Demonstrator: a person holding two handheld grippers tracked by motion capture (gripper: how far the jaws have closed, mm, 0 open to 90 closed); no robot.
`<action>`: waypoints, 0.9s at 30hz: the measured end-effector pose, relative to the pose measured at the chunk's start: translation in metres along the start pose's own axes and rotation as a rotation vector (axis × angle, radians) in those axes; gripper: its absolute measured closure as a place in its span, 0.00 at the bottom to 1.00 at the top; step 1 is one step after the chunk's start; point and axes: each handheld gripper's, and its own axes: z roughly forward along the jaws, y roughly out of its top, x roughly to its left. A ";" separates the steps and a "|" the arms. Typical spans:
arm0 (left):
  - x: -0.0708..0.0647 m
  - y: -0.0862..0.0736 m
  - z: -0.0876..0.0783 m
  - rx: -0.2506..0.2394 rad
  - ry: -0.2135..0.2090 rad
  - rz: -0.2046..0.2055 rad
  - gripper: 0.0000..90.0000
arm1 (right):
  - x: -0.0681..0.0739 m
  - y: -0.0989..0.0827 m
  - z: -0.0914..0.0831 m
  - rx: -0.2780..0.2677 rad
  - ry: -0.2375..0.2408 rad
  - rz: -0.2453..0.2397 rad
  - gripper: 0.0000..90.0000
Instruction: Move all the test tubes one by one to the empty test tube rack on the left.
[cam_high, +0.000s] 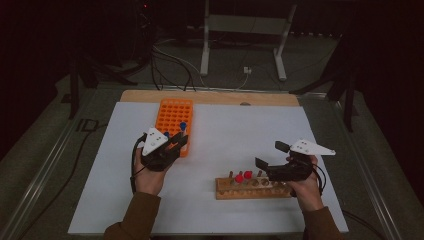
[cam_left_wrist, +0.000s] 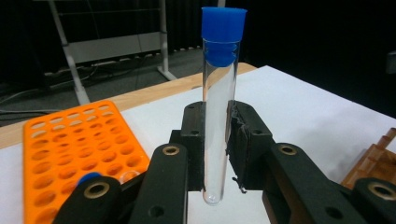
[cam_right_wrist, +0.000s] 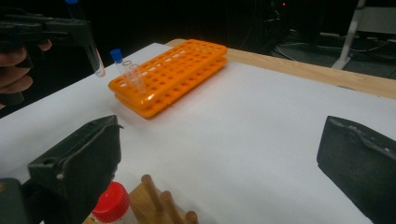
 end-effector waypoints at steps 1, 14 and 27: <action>0.001 0.000 -0.001 -0.002 0.005 0.002 0.86 | -0.001 0.000 -0.001 -0.003 0.000 0.003 0.00; 0.025 -0.007 -0.006 0.004 0.097 -0.004 0.86 | -0.006 -0.002 -0.008 -0.029 -0.012 0.028 0.00; 0.039 -0.016 -0.010 0.010 0.156 -0.028 0.86 | -0.005 -0.004 -0.006 -0.024 -0.012 0.034 0.00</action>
